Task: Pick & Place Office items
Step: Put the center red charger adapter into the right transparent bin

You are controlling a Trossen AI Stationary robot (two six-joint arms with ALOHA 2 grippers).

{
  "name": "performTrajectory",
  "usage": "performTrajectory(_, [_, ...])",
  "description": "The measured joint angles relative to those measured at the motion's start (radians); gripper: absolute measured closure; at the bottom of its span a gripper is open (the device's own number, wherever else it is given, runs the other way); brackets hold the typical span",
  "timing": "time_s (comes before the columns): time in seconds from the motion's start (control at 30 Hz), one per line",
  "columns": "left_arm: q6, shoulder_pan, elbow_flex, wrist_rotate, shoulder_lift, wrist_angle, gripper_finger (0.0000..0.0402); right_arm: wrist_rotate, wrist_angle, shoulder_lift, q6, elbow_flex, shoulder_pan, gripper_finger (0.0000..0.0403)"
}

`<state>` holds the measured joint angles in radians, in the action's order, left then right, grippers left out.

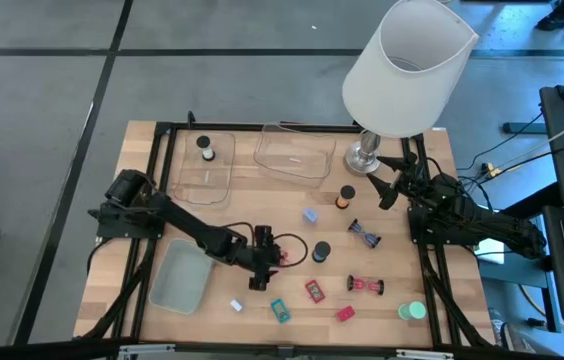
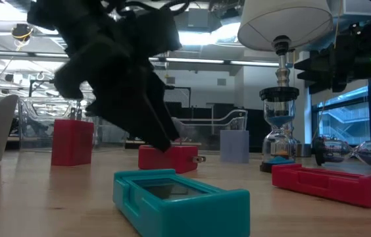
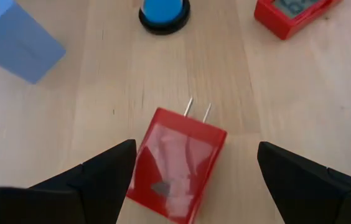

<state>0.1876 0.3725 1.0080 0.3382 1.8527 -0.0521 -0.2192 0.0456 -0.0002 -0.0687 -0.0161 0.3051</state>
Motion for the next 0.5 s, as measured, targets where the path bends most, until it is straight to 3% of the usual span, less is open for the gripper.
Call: performTrajectory(0.5, [-0.018,-0.065,0.0,-0.09,0.046,0.015,0.0073,0.0,0.0,0.0,0.0,0.0,0.0,0.0076])
